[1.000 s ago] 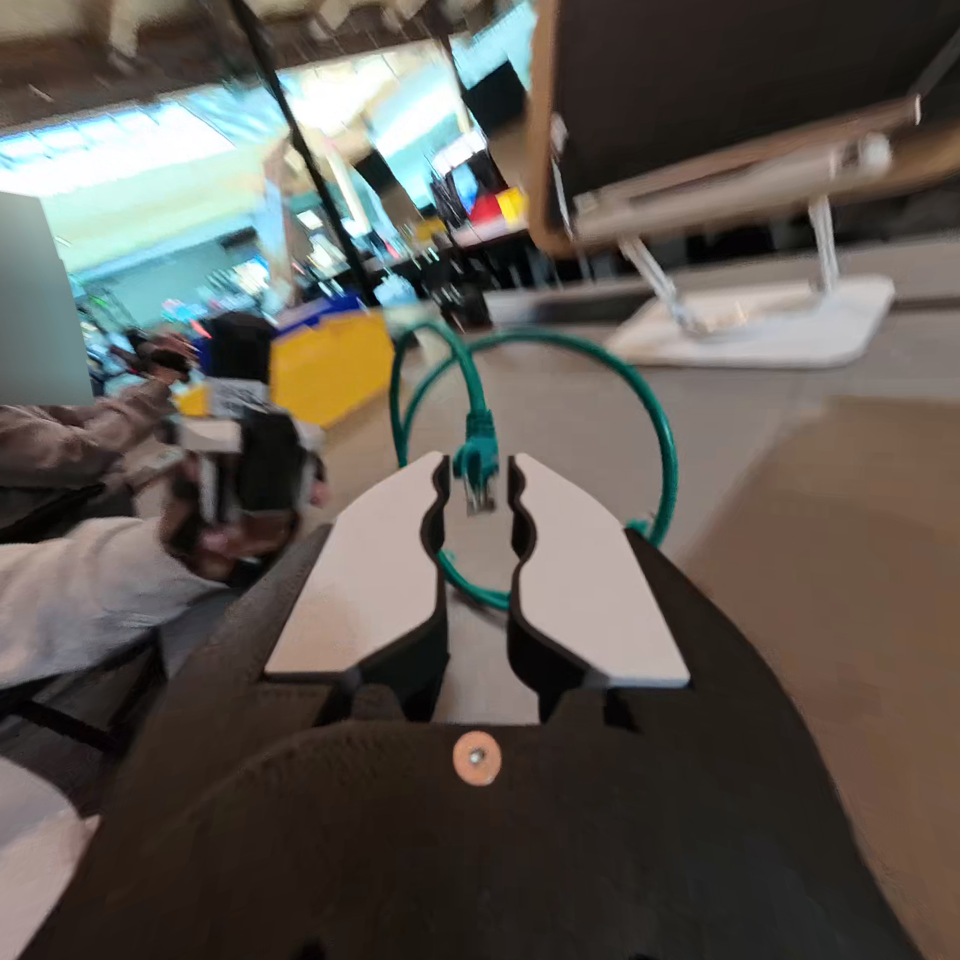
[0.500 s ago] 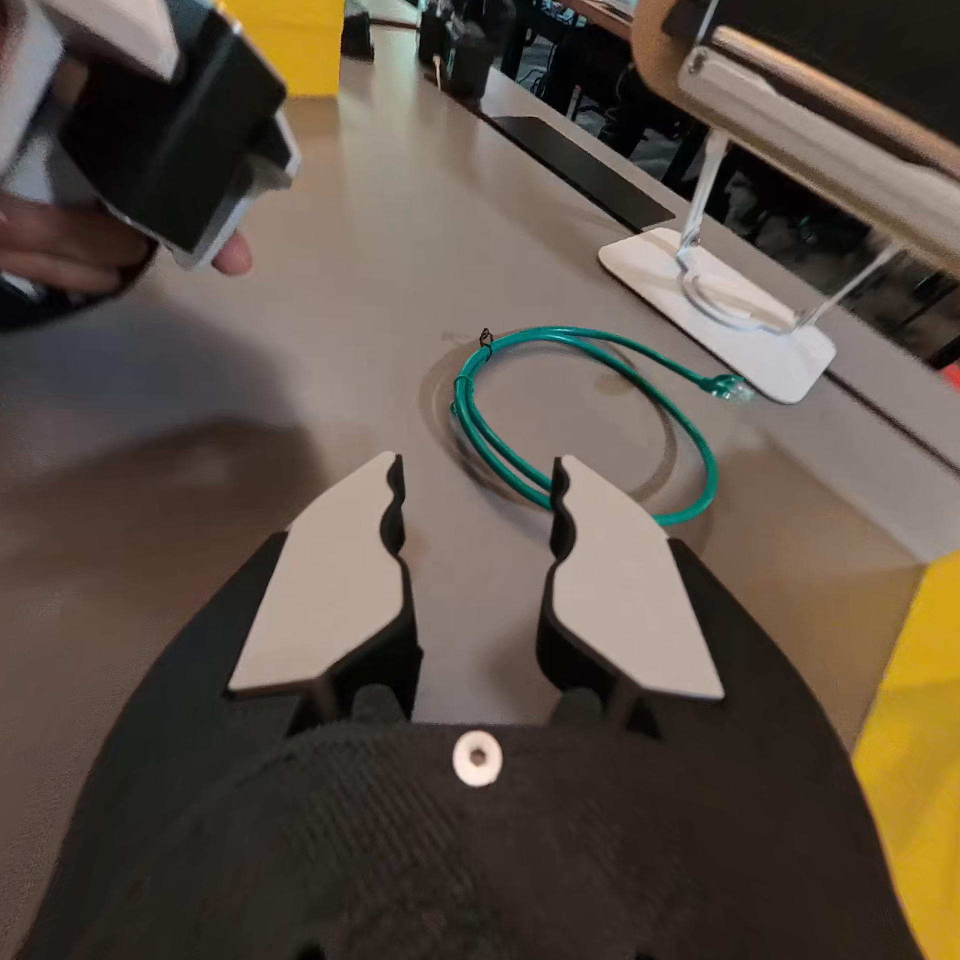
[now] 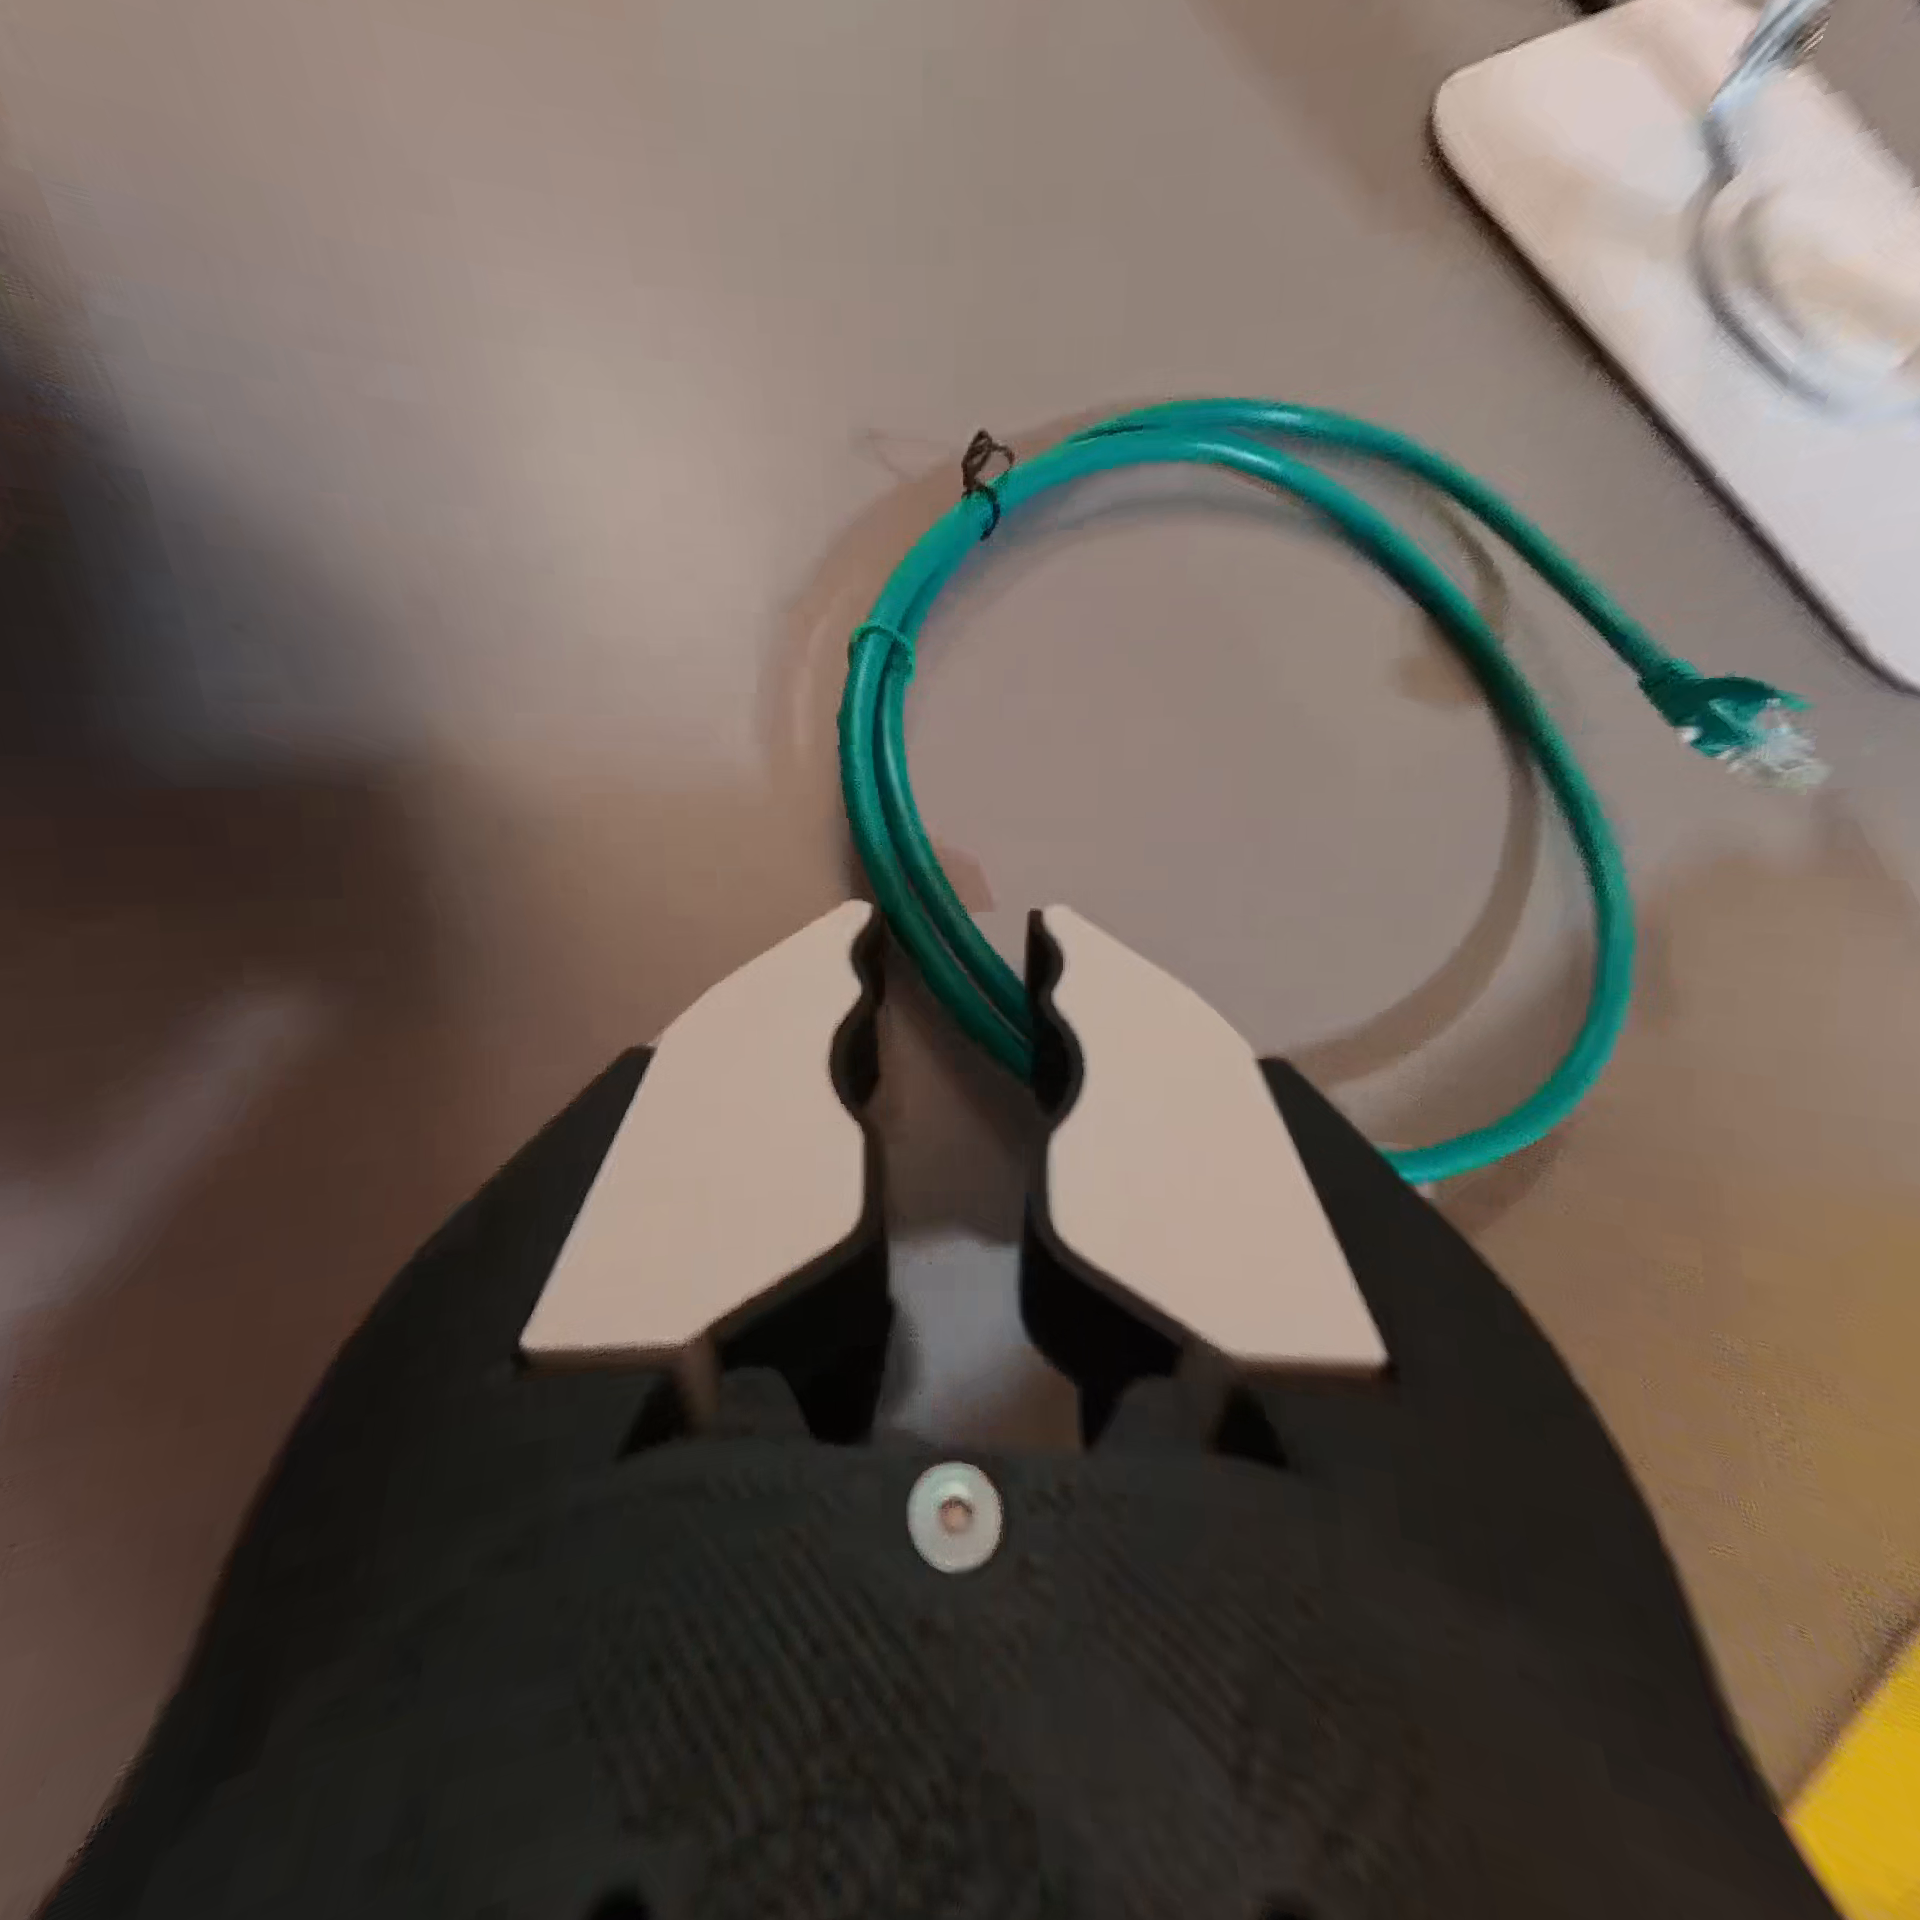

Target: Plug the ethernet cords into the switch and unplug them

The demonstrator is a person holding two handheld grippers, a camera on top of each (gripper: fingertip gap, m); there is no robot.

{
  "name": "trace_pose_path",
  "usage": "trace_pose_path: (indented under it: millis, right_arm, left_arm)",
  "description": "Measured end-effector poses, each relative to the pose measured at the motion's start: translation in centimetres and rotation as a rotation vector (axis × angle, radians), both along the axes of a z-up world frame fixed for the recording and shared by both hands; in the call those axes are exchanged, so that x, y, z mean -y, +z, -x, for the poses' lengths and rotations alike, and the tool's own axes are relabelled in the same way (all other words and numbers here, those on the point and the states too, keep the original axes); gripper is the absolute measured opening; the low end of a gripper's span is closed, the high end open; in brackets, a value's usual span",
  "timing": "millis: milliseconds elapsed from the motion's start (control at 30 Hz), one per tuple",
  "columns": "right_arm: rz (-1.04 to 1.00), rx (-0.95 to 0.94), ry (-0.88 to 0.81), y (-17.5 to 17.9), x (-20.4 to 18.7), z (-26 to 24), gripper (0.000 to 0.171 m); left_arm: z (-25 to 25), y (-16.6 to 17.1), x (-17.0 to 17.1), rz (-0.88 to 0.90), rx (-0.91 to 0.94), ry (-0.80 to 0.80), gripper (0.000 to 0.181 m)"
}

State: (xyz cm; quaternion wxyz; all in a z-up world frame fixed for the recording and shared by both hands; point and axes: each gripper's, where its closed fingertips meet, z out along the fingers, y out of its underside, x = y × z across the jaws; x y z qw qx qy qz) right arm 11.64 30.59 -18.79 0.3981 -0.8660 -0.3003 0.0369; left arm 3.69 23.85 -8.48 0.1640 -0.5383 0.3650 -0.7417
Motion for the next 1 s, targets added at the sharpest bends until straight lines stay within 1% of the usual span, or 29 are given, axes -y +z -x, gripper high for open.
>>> trace_pose_path:
  millis: [67, 133, 200, 267, 333, 400, 433, 567, 633, 700, 800, 867, 900, 967, 1000]
  right_arm:
    - [-0.019, -0.030, 0.005, 0.5, 0.2, -0.2, 0.024]
    - [-0.113, -0.073, -0.002, 2.7, 0.0, -0.5, 0.020]
    - [-0.233, -0.200, -0.026, 6.7, 0.1, -0.7, 0.016]
    - [-0.344, -0.389, -0.050, 11.4, 0.7, -1.2, 0.012]
    - [-0.437, -0.572, -0.084, 16.0, 1.8, -2.8, 0.011]
    - [-0.546, -0.714, -0.115, 20.4, 3.4, -5.3, 0.009]
    - [-0.608, -0.753, -0.131, 22.4, 4.4, -6.8, 0.005]
    - [-0.852, -0.769, -0.202, 29.2, 9.4, -12.7, 0.005]
    - [-0.954, -0.736, -0.268, 31.5, 11.8, -15.5, 0.005]
    - [-1.041, -0.645, -0.355, 33.0, 13.7, -18.1, 0.005]
    - [-1.145, -0.344, -0.554, 33.5, 15.6, -22.1, 0.005]
    - [-1.157, -0.095, -0.636, 32.3, 15.6, -23.7, 0.005]
    - [-1.140, 0.026, -0.656, 31.1, 15.1, -24.2, 0.005]
    - [-1.043, 0.264, -0.661, 27.1, 12.9, -24.7, 0.006]
    - [-0.958, 0.366, -0.640, 24.2, 11.3, -24.7, 0.006]
  left_arm:
    - [0.0, -0.1, 0.1, -0.001, -0.002, -0.006, 0.026]
    - [0.0, -0.2, 0.0, 0.012, -0.003, -0.011, 0.026]
    - [0.0, -0.2, -0.1, 0.034, 0.001, -0.011, 0.026]
    - [0.1, -0.1, -0.4, 0.058, 0.010, -0.007, 0.026]
    - [0.2, 0.0, -0.6, 0.074, 0.017, -0.002, 0.026]
    - [0.2, 0.1, -0.7, 0.085, 0.023, -0.003, 0.026]
    - [0.2, 0.1, -0.7, 0.089, 0.024, -0.005, 0.026]
    - [0.2, 0.1, -0.5, 0.090, 0.024, -0.014, 0.026]
    - [0.1, 0.0, -0.4, 0.087, 0.022, -0.018, 0.026]
    - [0.1, -0.1, -0.4, 0.093, 0.020, -0.023, 0.026]
    - [0.0, -0.3, -0.4, 0.116, 0.015, -0.030, 0.026]
    - [-0.1, -0.4, -0.4, 0.123, 0.013, -0.031, 0.026]
    - [-0.1, -0.5, -0.4, 0.123, 0.011, -0.031, 0.026]
    - [-0.2, -0.7, -0.4, 0.120, 0.003, -0.029, 0.026]
    - [-0.3, -0.8, -0.4, 0.120, -0.001, -0.028, 0.026]
